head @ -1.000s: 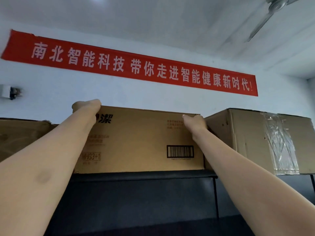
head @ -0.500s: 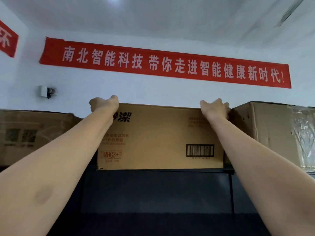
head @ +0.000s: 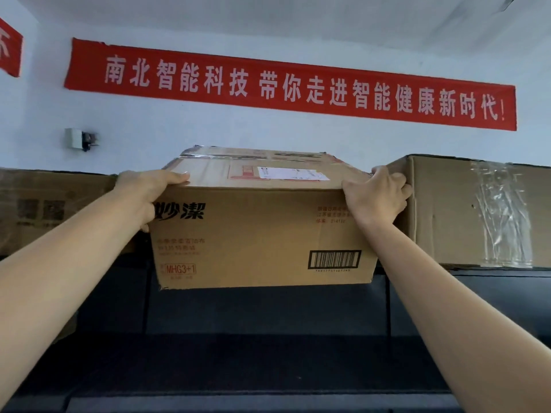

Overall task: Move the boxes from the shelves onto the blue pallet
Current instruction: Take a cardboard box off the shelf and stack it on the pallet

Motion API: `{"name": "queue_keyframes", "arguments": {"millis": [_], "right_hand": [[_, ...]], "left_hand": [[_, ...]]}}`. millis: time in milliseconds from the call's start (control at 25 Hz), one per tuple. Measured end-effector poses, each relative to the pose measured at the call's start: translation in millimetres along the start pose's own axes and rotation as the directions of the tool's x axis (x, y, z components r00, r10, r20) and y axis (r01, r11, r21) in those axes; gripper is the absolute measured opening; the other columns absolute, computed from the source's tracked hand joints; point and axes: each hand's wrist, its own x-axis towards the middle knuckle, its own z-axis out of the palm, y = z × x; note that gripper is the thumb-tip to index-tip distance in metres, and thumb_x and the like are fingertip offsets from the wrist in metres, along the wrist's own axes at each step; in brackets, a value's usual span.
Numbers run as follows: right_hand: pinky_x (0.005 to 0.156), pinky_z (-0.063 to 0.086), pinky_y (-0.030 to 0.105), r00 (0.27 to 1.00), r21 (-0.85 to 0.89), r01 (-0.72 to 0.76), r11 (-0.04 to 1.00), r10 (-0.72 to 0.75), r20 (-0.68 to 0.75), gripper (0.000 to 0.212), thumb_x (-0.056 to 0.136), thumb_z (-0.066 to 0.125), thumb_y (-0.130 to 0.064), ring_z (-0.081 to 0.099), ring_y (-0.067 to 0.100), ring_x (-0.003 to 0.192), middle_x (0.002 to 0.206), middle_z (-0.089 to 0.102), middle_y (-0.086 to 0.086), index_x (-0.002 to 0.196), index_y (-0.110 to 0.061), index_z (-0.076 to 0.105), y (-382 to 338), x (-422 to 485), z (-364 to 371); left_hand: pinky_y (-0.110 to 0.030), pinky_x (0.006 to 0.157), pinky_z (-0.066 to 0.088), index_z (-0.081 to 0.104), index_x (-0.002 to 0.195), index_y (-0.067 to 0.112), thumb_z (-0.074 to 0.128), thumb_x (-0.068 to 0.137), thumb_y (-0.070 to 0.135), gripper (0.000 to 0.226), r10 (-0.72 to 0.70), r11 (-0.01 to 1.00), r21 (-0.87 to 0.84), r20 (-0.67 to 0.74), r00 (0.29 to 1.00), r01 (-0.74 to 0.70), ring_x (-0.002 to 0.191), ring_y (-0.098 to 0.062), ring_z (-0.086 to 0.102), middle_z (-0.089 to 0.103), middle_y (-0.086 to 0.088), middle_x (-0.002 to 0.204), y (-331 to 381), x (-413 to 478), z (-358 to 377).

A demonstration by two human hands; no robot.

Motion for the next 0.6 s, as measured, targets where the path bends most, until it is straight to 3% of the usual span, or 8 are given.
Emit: {"name": "queue_keyframes", "arguments": {"millis": [80, 160, 240, 320, 400, 480, 600], "right_hand": [[0.107, 0.032, 0.042, 0.999, 0.093, -0.021, 0.995, 0.024, -0.035, 0.057, 0.078, 0.061, -0.036, 0.032, 0.034, 0.129, 0.14, 0.038, 0.014, 0.129, -0.011, 0.049, 6, -14, -5], [0.107, 0.032, 0.04, 0.991, 0.207, -0.08, 0.975, 0.1, -0.088, 0.059, 0.079, 0.064, -0.035, 0.03, 0.031, 0.13, 0.14, 0.036, 0.013, 0.131, -0.012, 0.046, 15, -29, -14], [0.109, 0.032, 0.04, 0.965, 0.295, -0.219, 0.93, 0.252, -0.079, 0.066, 0.079, 0.067, -0.037, 0.032, 0.03, 0.13, 0.139, 0.038, 0.014, 0.133, -0.01, 0.042, 28, -40, -22], [0.106, 0.038, 0.044, 0.9, 0.376, -0.411, 0.831, 0.435, 0.023, 0.076, 0.074, 0.072, -0.045, 0.04, 0.031, 0.127, 0.136, 0.044, 0.014, 0.133, -0.008, 0.042, 39, -49, -31], [0.096, 0.047, 0.043, 0.815, 0.481, -0.555, 0.679, 0.56, 0.15, 0.068, 0.07, 0.075, -0.046, 0.051, 0.028, 0.111, 0.122, 0.053, 0.01, 0.121, -0.008, 0.05, 43, -61, -45], [0.086, 0.05, 0.037, 0.775, 0.545, -0.604, 0.581, 0.588, 0.231, 0.051, 0.075, 0.076, -0.035, 0.054, 0.025, 0.096, 0.106, 0.053, 0.007, 0.112, -0.008, 0.054, 41, -81, -66], [0.076, 0.049, 0.032, 0.762, 0.53, -0.631, 0.567, 0.582, 0.284, 0.029, 0.078, 0.077, -0.027, 0.057, 0.019, 0.079, 0.102, 0.065, 0.009, 0.092, -0.005, 0.063, 44, -121, -96]], "left_hand": [[-0.068, 0.091, 0.037, 0.051, 0.11, 0.01, 0.081, 0.067, 0.027, 0.055, -0.053, 0.998, 0.017, 0.071, 0.996, 0.052, 0.09, -0.036, 0.061, 0.065, -0.014, 0.097, -9, -14, -9], [-0.077, 0.092, 0.03, 0.054, 0.094, 0.008, 0.075, 0.076, 0.02, 0.03, -0.045, 0.999, 0.019, 0.105, 0.993, 0.043, 0.1, -0.036, 0.054, 0.06, -0.011, 0.097, -17, -26, -17], [-0.08, 0.092, 0.027, 0.054, 0.087, 0.009, 0.072, 0.08, 0.014, 0.02, -0.025, 1.0, -0.007, 0.137, 0.99, 0.026, 0.107, -0.035, 0.049, 0.057, -0.009, 0.098, -24, -37, -26], [-0.079, 0.092, 0.028, 0.054, 0.093, 0.006, 0.069, 0.081, 0.008, 0.02, -0.031, 0.999, -0.011, 0.184, 0.982, 0.034, 0.109, -0.035, 0.046, 0.054, -0.011, 0.097, -30, -48, -40], [-0.079, 0.092, 0.028, 0.051, 0.109, 0.006, 0.066, 0.083, 0.003, 0.03, -0.043, 0.999, 0.005, 0.244, 0.969, 0.043, 0.11, -0.036, 0.047, 0.055, -0.012, 0.1, -40, -58, -57], [-0.079, 0.09, 0.03, 0.052, 0.12, 0.008, 0.064, 0.083, 0.0, 0.04, -0.041, 0.999, 0.003, 0.275, 0.961, 0.042, 0.109, -0.035, 0.049, 0.057, -0.012, 0.107, -52, -70, -75], [-0.072, 0.083, 0.038, 0.053, 0.127, 0.012, 0.063, 0.083, -0.001, 0.047, -0.05, 0.998, -0.028, 0.29, 0.956, 0.06, 0.103, -0.034, 0.053, 0.06, -0.013, 0.116, -70, -87, -104]]}}
